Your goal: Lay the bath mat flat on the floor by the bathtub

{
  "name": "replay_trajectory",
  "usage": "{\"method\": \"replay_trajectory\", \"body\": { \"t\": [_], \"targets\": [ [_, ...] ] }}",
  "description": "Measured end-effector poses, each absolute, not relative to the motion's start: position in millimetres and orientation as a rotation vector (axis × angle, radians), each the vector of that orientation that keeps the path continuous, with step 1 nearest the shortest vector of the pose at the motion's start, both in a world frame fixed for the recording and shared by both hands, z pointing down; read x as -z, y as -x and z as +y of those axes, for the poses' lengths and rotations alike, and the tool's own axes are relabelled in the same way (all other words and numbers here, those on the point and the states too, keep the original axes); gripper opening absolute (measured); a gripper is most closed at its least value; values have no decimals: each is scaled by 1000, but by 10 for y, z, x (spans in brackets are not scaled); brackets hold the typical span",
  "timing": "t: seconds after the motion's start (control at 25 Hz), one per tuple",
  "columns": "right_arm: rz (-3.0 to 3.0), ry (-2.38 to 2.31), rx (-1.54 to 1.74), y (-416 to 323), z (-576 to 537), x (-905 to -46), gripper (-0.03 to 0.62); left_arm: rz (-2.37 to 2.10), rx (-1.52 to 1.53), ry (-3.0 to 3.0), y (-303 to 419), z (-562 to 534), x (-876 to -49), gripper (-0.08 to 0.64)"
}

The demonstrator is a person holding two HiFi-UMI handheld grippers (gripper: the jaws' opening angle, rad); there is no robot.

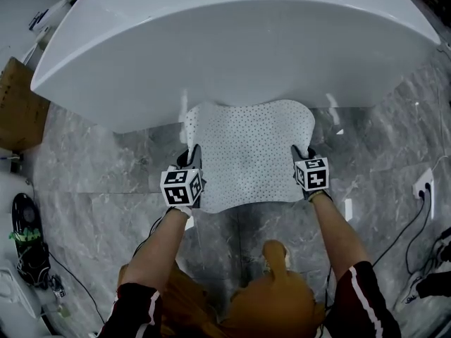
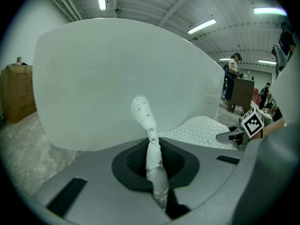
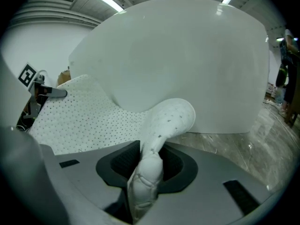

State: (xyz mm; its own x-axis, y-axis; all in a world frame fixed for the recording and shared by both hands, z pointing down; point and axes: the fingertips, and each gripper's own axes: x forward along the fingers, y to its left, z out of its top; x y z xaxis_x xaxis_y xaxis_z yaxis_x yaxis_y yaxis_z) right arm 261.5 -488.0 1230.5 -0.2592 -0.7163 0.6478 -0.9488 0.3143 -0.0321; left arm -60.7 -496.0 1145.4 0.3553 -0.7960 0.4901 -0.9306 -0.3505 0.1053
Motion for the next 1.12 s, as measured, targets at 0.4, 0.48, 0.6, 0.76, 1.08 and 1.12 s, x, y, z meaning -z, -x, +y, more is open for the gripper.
{"method": "replay_trajectory", "body": {
  "t": [0.4, 0.48, 0.6, 0.76, 1.08, 1.12],
  "targets": [
    [-2018, -1625, -584, -2947, -4688, -12053, 210, -1480, -540, -2250, 396, -4898, -11670, 28],
    [-2034, -1611, -565, -2902, -4626, -12009, 210, -1483, -554, -2248, 419, -4900, -11696, 28],
    [-2051, -1600, -559, -2825, -4543, -11976, 210, -1495, -589, -2258, 472, -4943, -11691, 28],
    [-2063, -1600, -579, -2754, -4419, -11946, 209, -1529, -598, -2248, 583, -5003, -11627, 28],
    [-2102, -1580, -588, -2555, -4273, -11910, 209, -1602, -591, -2161, 936, -5019, -11703, 28],
    [-2104, -1579, -588, -2536, -4259, -11903, 209, -1610, -593, -2156, 982, -5025, -11702, 28]
  ]
}}
